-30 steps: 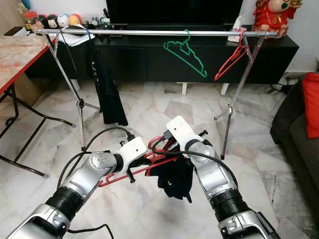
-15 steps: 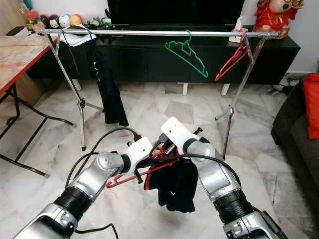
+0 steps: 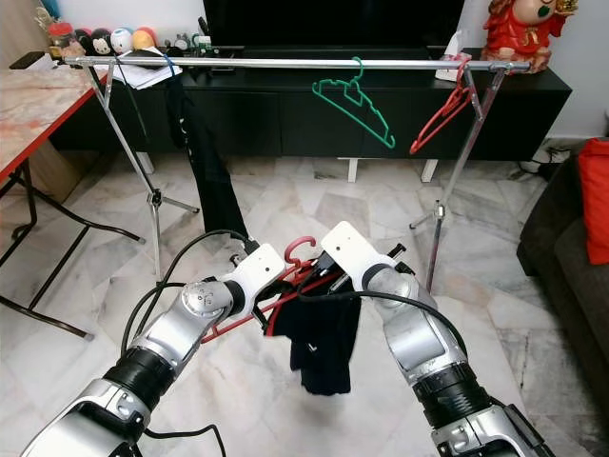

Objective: Hang hanger

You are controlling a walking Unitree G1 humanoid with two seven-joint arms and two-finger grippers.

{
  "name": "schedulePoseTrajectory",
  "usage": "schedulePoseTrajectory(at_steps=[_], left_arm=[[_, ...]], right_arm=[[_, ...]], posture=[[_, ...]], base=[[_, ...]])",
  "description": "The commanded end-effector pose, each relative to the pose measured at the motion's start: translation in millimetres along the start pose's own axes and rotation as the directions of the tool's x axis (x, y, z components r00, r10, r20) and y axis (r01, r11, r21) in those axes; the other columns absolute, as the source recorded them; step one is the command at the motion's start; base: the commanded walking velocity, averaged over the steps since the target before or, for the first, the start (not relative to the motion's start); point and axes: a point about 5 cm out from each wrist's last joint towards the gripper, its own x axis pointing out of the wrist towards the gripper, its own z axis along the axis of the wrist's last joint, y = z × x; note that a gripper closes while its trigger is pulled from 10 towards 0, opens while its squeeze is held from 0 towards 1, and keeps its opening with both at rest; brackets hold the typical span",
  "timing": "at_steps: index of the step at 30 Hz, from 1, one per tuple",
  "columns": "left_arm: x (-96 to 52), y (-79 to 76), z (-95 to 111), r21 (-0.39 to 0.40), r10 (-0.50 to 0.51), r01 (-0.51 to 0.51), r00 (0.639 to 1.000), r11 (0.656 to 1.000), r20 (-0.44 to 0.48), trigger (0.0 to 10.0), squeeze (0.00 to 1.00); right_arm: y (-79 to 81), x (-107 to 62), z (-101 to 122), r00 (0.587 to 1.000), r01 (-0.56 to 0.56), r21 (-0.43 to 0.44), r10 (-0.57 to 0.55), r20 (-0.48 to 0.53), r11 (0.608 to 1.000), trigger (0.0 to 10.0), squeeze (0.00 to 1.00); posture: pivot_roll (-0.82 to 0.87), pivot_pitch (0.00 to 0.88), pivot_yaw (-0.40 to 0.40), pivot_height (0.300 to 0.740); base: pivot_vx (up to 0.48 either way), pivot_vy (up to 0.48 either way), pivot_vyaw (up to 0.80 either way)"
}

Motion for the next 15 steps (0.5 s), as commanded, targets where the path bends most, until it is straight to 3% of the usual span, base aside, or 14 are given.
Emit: schedulePoseTrajectory(at_steps=[1, 9, 15], left_arm=[[0.5, 3.7, 7.9, 0.009, 0.008, -0.008, 0.999, 1.000, 0.031, 10.0, 0.00], [2.1, -0.7, 9.7, -0.010, -0.014, 0.014, 0.999, 1.000, 0.049, 10.0, 0.00], [4.4, 1.9, 18.7, -0.031, 0.049, -0.046, 0.993, 0.998, 0.106, 10.0, 0.00]], right_arm=[[3.9, -2.5, 9.7, 0.999, -0.019, 0.008, 0.019, 0.038, 1.000, 10.0, 0.00], [11.6, -5.1, 18.3, 0.995, -0.064, 0.028, 0.062, 0.072, 0.998, 10.0, 0.00], [19.0, -7.9, 21.5, 0.995, -0.082, 0.026, 0.080, 0.061, 0.996, 10.0, 0.00]], posture=[[-0.14, 0.033, 0.052, 0.740], [-0.15, 0.033, 0.052, 0.740], [-0.15, 0.036, 0.052, 0.740]], base=[[0.000, 0.000, 0.00], [0.000, 0.000, 0.00], [0.000, 0.000, 0.00]])
